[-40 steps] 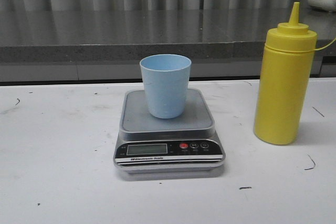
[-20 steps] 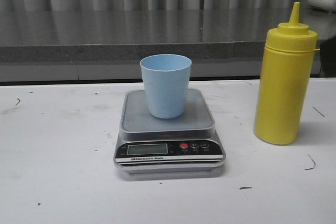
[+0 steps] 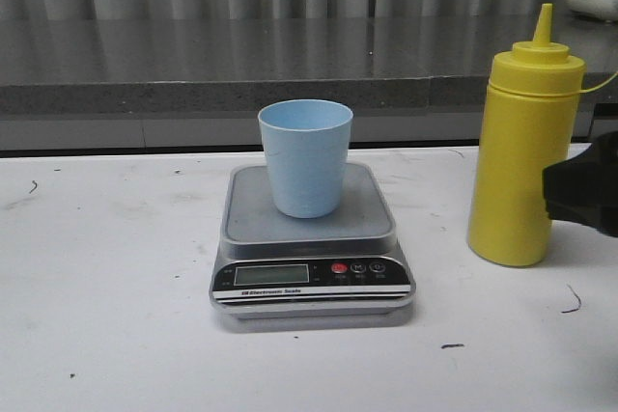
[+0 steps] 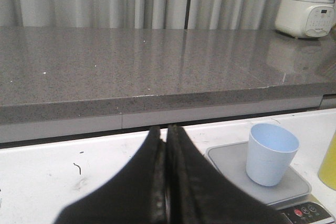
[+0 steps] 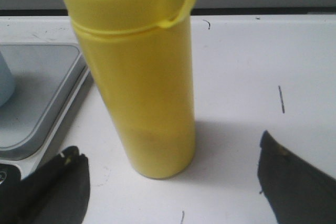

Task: Pour seasoning into cup on scale with both arms
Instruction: 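Move the right gripper to the yellow squeeze bottle and grasp it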

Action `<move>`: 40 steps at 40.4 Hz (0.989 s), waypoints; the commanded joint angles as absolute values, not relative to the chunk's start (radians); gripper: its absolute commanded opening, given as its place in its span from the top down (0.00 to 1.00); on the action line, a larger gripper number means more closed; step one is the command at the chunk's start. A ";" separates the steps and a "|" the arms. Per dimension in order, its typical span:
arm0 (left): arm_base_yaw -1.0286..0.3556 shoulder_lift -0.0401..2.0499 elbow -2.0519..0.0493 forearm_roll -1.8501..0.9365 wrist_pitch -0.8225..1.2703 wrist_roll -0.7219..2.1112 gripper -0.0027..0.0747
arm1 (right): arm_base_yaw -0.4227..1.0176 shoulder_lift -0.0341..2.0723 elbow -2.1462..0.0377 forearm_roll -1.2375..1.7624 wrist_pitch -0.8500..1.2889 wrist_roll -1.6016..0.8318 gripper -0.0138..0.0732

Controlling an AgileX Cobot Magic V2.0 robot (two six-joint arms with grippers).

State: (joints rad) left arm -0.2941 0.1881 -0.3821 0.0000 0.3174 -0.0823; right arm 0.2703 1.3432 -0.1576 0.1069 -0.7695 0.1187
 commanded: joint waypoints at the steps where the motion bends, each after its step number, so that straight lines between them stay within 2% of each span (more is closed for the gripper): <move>1: -0.293 0.198 -0.409 -0.008 0.237 -0.092 0.99 | 0.271 1.421 -0.178 0.059 -0.980 0.166 0.08; 13: -0.293 0.198 -0.409 -0.008 0.237 -0.092 0.99 | 0.271 1.639 -0.223 0.027 -1.200 0.210 0.08; 40: -0.293 0.198 -0.409 -0.008 0.239 -0.092 0.99 | 0.270 1.825 -0.398 0.059 -1.236 0.216 0.08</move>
State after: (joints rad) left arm -0.2941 0.1881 -0.3821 0.0000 0.3174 -0.0823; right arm 0.2706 1.8400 -0.3719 0.0530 -1.1340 0.2159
